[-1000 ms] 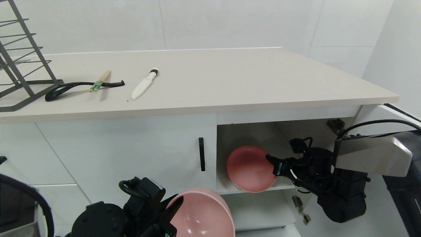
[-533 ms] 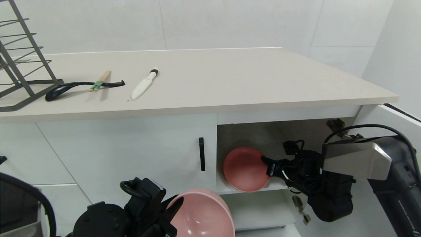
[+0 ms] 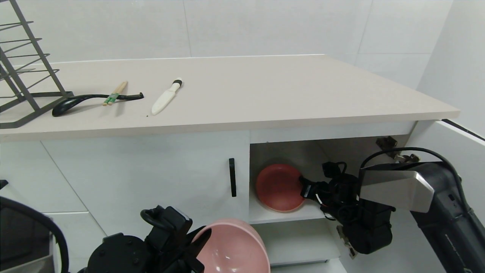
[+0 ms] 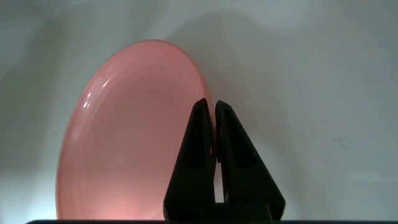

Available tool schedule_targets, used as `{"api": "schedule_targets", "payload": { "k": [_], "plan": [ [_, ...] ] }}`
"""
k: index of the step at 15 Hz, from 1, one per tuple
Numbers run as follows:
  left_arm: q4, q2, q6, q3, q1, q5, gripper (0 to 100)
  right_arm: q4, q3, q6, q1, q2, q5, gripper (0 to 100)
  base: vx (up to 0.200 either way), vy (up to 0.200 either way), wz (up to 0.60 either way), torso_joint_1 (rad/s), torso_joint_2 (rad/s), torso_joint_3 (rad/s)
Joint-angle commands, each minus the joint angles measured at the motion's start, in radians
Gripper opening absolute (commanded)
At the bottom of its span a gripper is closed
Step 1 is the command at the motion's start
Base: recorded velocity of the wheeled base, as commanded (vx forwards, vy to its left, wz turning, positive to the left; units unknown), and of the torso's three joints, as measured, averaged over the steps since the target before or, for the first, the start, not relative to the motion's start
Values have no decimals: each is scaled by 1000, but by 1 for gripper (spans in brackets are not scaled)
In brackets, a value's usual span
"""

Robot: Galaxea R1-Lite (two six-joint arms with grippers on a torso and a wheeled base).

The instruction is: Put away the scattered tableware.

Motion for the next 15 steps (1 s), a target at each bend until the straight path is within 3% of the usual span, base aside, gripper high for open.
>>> {"api": "schedule_targets", "payload": {
  "k": [1,3,4,9,12,15],
  "plan": [
    [-1,1,0,0,0,1,0,-1,8,-1,1,1,1,0,0,0,0,0,0,0],
    [-1,1,0,0,0,1,0,-1,18,-5,-7,0,1,0,0,0,0,0,0,0],
    [-1,1,0,0,0,1,0,-1,14,-5,-9,0,1,100,0,0,0,0,0,0],
    [-1,-7,0,0,0,1,0,-1,84,-24,-41,-129,2,100,0,0,0,0,0,0],
    [-1,-36,1,1,-29,-1,0,-1,291,-239,-38,-270,5,100,0,0,0,0,0,0],
    [-1,-48,12,1,-35,1,0,-1,434,-265,25,-407,5,100,0,0,0,0,0,0]
  ]
}}
